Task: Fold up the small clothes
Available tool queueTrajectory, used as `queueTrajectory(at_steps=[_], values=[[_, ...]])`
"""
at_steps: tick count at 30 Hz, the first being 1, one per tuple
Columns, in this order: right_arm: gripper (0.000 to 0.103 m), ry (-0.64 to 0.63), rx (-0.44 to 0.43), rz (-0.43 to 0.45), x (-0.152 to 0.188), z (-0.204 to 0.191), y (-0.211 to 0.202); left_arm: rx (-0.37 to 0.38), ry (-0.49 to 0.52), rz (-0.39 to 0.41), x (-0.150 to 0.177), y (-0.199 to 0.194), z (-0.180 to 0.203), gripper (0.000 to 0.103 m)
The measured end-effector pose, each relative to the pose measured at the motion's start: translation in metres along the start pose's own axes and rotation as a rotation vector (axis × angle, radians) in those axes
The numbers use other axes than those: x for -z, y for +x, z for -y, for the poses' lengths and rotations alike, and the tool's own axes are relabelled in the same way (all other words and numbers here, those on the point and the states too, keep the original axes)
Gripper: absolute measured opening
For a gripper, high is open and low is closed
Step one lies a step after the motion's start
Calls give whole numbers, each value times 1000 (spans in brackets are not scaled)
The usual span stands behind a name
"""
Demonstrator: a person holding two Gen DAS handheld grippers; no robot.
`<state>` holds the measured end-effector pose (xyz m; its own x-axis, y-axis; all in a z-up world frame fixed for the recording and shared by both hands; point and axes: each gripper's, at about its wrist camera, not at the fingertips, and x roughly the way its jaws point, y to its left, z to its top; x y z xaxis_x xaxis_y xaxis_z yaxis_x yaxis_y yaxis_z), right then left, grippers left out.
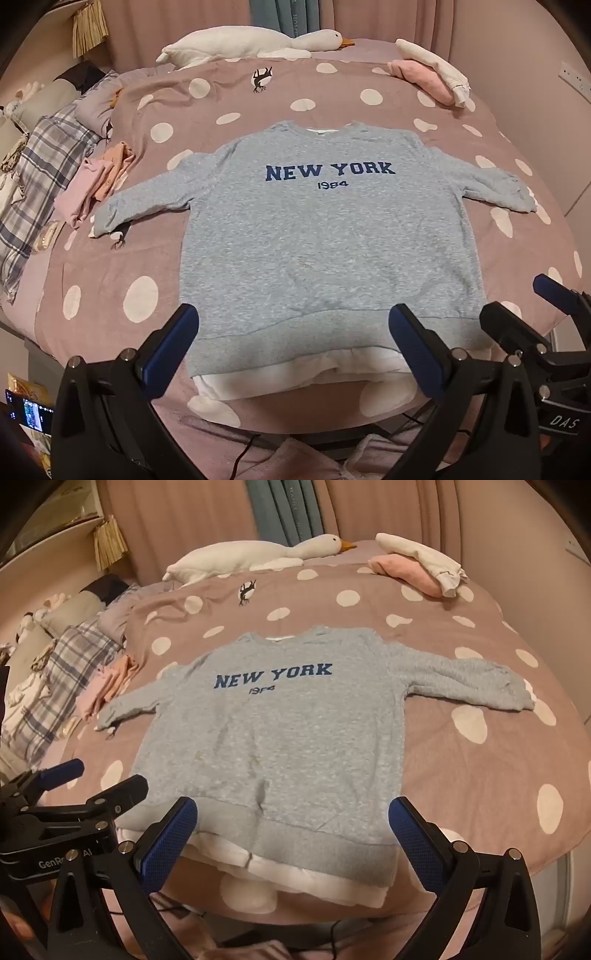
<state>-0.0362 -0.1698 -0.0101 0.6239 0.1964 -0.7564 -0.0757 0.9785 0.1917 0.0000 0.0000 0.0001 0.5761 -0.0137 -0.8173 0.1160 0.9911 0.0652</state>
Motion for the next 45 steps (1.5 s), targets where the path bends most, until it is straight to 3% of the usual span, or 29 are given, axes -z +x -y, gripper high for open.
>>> queueTrajectory(at_steps=[8, 11, 45], values=[[102, -8, -1, -2, 1, -3, 2, -24, 6, 4, 0, 4, 24, 103], [102, -1, -6, 0, -3, 0, 0, 6, -4, -1, -1, 3, 1, 103], [102, -8, -2, -6, -4, -9, 7, 28, -19, -12, 0, 9, -6, 103]])
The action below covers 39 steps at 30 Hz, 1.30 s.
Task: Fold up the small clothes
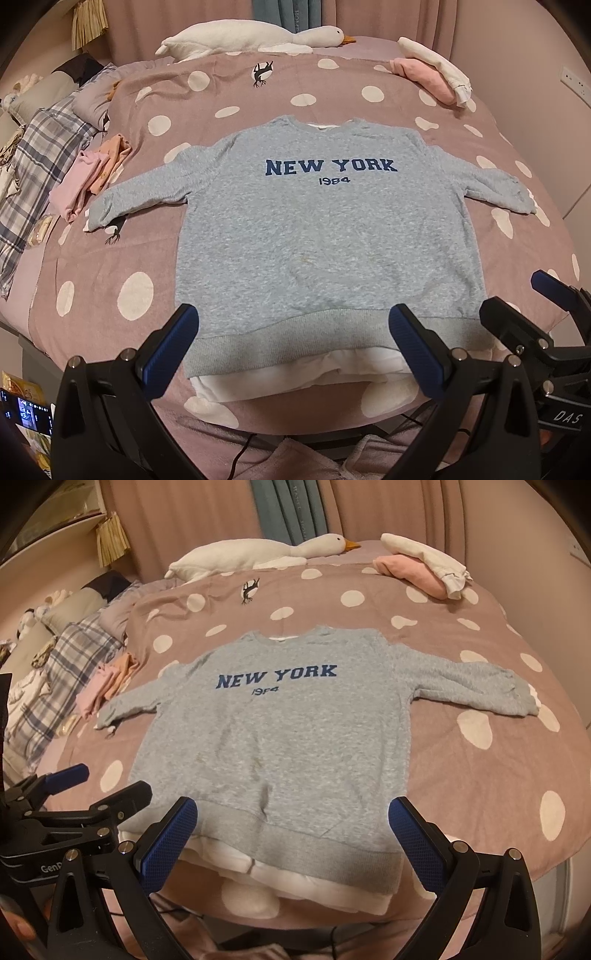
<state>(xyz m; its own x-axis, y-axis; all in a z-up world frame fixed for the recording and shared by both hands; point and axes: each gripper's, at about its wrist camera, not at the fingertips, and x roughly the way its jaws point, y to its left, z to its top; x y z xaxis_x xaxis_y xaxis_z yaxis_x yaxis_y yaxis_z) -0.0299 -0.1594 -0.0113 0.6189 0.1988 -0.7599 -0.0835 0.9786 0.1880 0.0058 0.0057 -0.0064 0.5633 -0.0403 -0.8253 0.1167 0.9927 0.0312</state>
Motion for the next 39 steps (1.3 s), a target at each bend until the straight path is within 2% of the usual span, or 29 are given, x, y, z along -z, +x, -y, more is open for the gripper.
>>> queueTrajectory(at_steps=[39], values=[[102, 4, -3, -2, 1, -2, 1, 9, -5, -14, 1, 3, -1, 103]])
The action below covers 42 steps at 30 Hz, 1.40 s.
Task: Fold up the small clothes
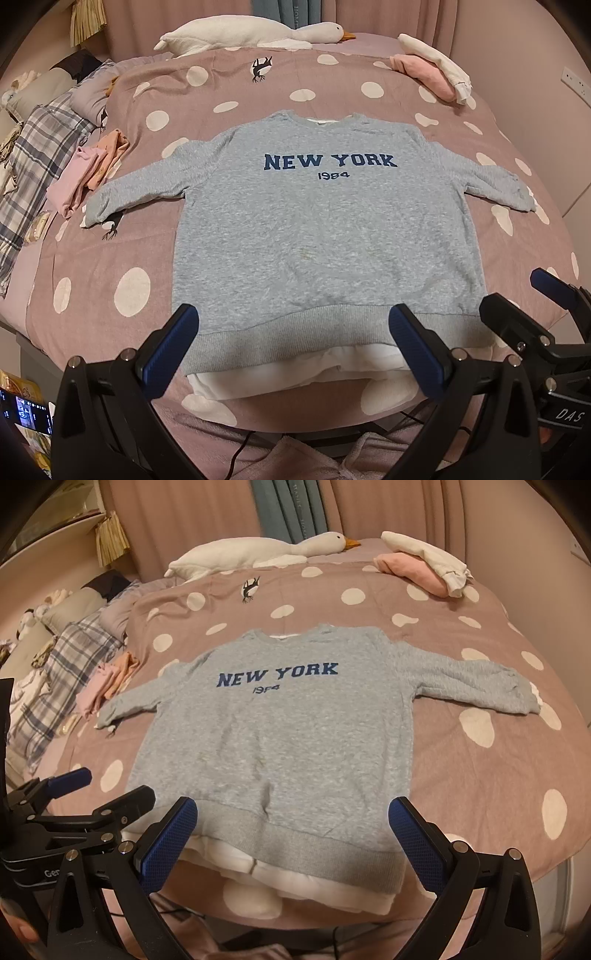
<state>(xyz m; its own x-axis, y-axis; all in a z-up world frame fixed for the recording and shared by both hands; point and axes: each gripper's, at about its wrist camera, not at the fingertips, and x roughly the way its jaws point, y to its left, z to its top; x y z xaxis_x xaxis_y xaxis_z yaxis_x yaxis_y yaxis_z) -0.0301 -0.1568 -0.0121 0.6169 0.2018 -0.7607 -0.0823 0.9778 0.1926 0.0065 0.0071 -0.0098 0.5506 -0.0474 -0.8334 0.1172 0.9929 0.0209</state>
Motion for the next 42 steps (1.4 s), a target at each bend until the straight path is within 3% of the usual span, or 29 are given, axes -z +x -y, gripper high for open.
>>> queueTrajectory(at_steps=[29, 35, 42], values=[[102, 21, -17, 15, 2, 3, 4, 24, -13, -18, 0, 6, 0, 103], [102, 202, -142, 43, -4, 55, 17, 138, -98, -70, -10, 29, -10, 103], [102, 441, -89, 107, 7, 142, 31, 279, -179, -118, -24, 61, -13, 103]])
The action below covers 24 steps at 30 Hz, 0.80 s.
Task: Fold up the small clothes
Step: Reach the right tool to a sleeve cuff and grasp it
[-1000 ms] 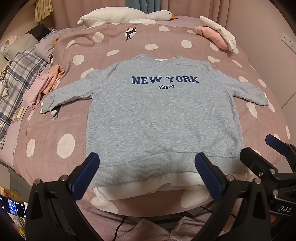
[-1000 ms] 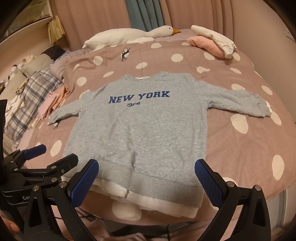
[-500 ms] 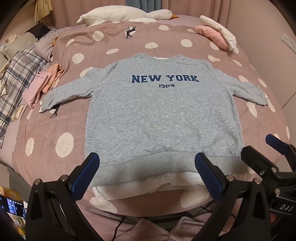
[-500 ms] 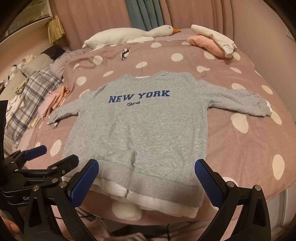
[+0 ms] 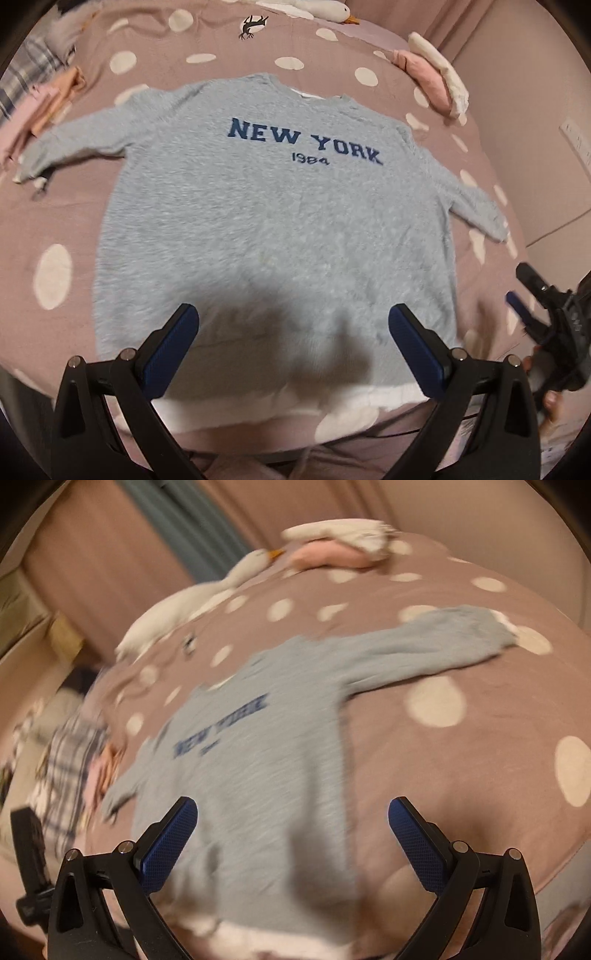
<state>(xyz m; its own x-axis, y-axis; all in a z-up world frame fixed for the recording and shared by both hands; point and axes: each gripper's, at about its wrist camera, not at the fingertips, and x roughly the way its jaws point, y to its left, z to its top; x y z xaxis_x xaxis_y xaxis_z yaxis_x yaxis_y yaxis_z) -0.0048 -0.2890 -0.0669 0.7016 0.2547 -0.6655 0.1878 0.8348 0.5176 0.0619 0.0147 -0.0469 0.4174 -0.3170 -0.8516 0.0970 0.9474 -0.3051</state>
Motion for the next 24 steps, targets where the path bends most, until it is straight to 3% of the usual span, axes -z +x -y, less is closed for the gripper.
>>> queueTrajectory(at_steps=[3, 6, 7, 10, 14, 24], values=[[102, 114, -20, 23, -11, 37, 6, 135, -58, 1, -10, 10, -7, 103], [102, 195, -27, 40, -18, 64, 12, 358, -179, -24, -20, 24, -20, 103], [102, 213, -27, 50, -22, 71, 13, 374, -198, -26, -22, 25, -21, 103], [102, 252, -13, 82, -36, 91, 17, 280, -158, 8, -33, 25, -15, 103], [102, 291, 2, 130, -55, 112, 22, 265, -157, 7, -45, 29, -16, 103], [102, 394, 15, 170, -92, 156, 53, 136, -124, 22, -62, 36, -29, 103]])
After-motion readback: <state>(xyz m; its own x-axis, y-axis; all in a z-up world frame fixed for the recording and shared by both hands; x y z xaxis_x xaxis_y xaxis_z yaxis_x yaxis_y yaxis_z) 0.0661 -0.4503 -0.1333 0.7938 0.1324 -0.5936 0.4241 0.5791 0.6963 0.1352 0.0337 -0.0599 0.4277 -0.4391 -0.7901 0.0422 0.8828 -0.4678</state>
